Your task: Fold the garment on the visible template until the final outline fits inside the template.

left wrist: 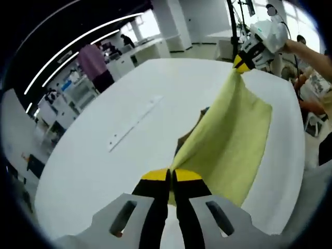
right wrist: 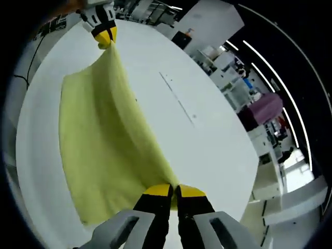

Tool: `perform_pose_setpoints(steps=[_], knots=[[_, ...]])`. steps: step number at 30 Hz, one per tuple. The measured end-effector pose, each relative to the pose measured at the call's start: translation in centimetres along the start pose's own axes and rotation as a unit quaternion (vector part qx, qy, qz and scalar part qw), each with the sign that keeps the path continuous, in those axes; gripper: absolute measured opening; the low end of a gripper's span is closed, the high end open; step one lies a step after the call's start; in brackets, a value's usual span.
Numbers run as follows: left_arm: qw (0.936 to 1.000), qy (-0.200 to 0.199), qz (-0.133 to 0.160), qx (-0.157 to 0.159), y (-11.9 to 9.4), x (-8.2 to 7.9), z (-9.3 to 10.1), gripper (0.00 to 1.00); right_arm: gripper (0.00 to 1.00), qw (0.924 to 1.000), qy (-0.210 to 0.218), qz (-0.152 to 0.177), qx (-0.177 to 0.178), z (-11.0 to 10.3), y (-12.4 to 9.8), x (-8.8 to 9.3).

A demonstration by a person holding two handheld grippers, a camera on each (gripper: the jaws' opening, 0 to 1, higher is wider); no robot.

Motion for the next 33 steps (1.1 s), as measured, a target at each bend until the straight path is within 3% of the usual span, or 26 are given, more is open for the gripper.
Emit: perform_pose_setpoints(steps=[8, 12, 15, 17, 27, 33], knots=[[0.9985, -0.053, -0.009, 0.010, 3.8, 2.2, -0.7, 0.00, 0.00, 0.9998, 0.009, -0.007, -0.015, 0.0, 3.7, 0.5], [0.9987, -0.042, -0.020, 0.019, 5.5, 2.8, -0.6, 0.00, 0.00, 0.9992, 0.018, -0.022, -0.028, -0.3, 5.5, 1.1], [0.9991, -0.004, -0.034, 0.025, 6.7, 3.2, -0.6, 0.00, 0.00, 0.9988, 0.018, -0.029, -0.036, -0.5, 6.6, 1.5], [0.9987, 0.001, -0.040, 0.033, 7.5, 3.5, -0.7, 0.00, 0.00, 0.9981, 0.028, -0.031, -0.045, -0.5, 7.3, 1.8], [0.9971, -0.007, -0.056, 0.051, 9.5, 4.9, -0.8, 0.00, 0.00, 0.9927, 0.085, -0.027, -0.082, -0.5, 8.7, 2.4], [0.9972, -0.004, -0.059, 0.045, 9.9, 5.2, -0.8, 0.03, 0.01, 0.9895, 0.104, -0.031, -0.095, -0.9, 9.2, 2.7]])
Point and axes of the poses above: the point that each gripper's makers call its tool centre point, and the gripper's own axes: y roughly forward along the fingers, z roughly to its right, x roughly out of its underside, the point moved 5 cm from there along -y, roughly backward along the fingers, and after that the axes turned 8 degrees about y, right-handed, at the moved point
